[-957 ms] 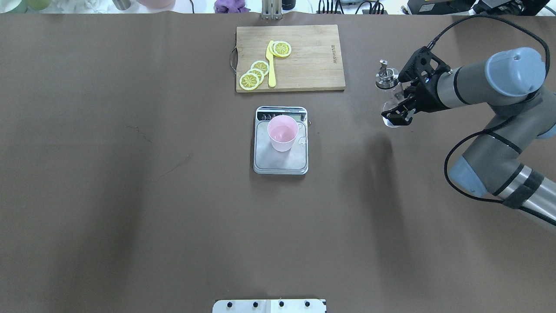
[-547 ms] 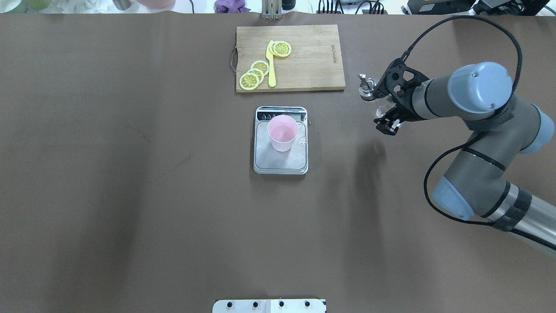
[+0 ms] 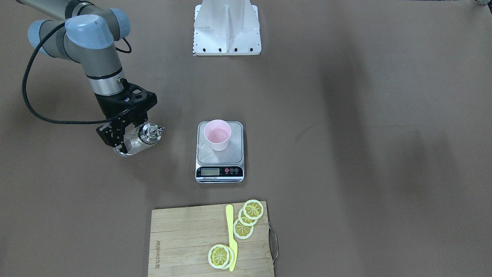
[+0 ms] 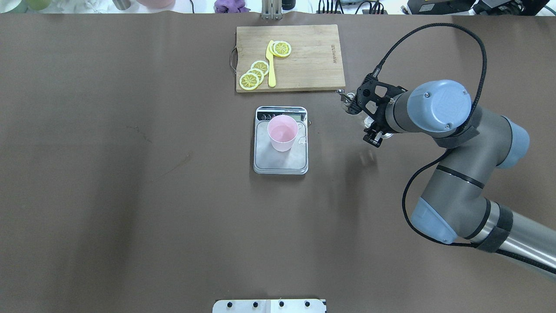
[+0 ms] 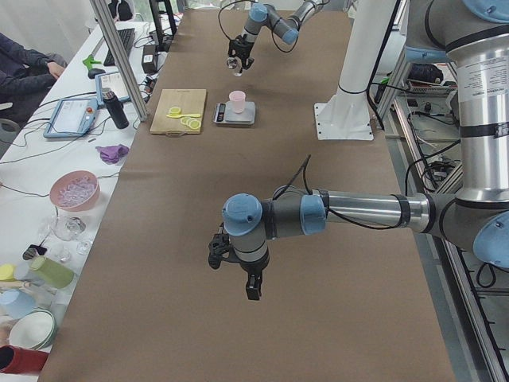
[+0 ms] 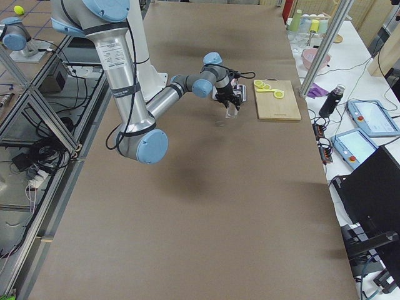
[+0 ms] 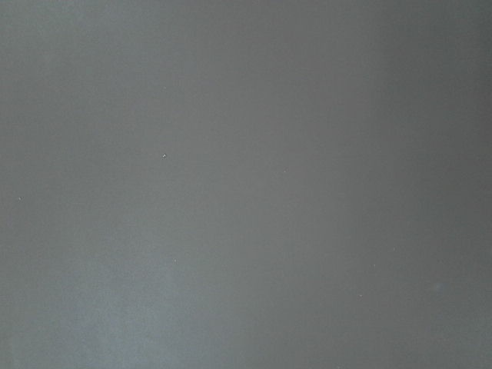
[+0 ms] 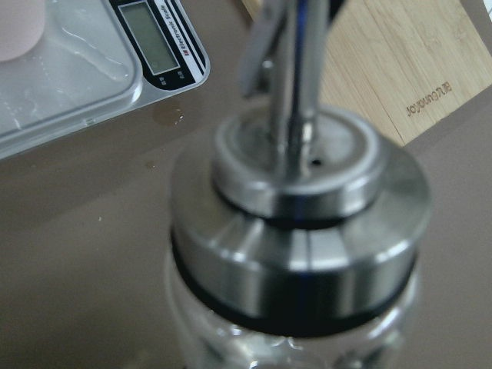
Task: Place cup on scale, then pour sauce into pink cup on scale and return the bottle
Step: 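Lift the dispenser with the right gripper and carry it toward the scale, then bring the dispenser spout over the pink cup with the right gripper, then tilt the dispenser with the right gripper to pour into the pink cup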
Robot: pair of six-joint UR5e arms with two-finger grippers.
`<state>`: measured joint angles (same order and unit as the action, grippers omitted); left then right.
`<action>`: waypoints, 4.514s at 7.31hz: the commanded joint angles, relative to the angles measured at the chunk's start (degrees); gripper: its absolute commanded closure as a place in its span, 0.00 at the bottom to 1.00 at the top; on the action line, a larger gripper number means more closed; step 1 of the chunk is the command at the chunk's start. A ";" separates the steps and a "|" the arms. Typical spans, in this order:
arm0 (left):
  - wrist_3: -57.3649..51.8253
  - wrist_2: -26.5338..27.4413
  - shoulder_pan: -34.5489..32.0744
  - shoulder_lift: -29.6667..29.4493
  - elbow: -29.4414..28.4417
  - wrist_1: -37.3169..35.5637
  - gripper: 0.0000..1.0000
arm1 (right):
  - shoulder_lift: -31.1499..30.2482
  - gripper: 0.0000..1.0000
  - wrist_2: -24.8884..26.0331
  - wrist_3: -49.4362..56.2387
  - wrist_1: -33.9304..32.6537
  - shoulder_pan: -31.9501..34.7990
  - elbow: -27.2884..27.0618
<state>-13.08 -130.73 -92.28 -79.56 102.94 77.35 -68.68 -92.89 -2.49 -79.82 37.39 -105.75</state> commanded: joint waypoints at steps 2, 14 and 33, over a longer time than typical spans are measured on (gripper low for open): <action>0.08 -0.05 0.09 -0.06 -1.59 -0.09 0.01 | 4.33 1.00 6.47 2.05 -13.84 -3.45 -1.82; -0.01 -0.05 0.00 0.02 -4.14 -0.18 0.01 | 20.49 1.00 17.13 0.99 -54.35 -9.08 -1.65; -0.10 -1.55 0.09 -0.06 -5.38 -0.09 0.01 | 34.40 1.00 22.76 -0.06 -72.50 -11.55 13.73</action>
<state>-13.18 -131.81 -92.20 -79.63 97.50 77.32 -34.60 -70.25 -2.48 -151.82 25.86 -92.02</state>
